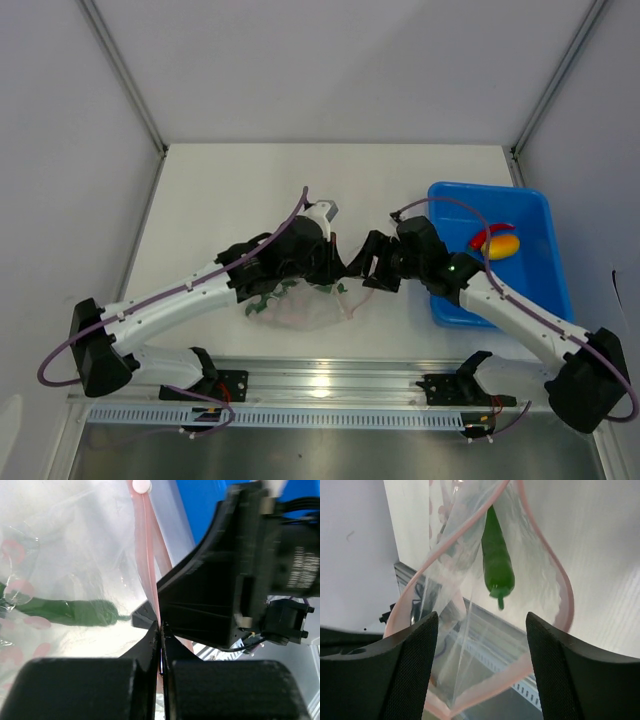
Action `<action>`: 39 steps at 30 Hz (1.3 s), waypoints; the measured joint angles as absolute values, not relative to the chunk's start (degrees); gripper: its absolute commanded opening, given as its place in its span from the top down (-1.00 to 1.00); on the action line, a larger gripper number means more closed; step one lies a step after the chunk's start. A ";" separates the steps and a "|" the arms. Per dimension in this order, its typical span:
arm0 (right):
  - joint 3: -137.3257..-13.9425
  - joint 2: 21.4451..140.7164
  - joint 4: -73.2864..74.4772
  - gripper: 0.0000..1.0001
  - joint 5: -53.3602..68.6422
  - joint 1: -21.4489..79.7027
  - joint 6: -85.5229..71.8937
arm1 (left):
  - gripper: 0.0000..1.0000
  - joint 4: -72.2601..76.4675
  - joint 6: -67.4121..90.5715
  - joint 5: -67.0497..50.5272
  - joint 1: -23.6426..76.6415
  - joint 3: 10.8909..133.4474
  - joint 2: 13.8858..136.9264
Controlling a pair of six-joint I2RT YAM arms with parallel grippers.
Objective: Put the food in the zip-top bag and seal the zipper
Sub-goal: Place the fake vegetable in the zipper food storage bag, then pick up the fake fruit from the bin.
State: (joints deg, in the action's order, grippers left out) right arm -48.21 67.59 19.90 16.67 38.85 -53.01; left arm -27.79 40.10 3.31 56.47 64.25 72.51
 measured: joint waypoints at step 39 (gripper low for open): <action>-57.23 89.52 26.50 -0.98 -5.98 -20.29 -37.93 | 0.99 -24.45 39.00 2.31 56.49 59.75 69.08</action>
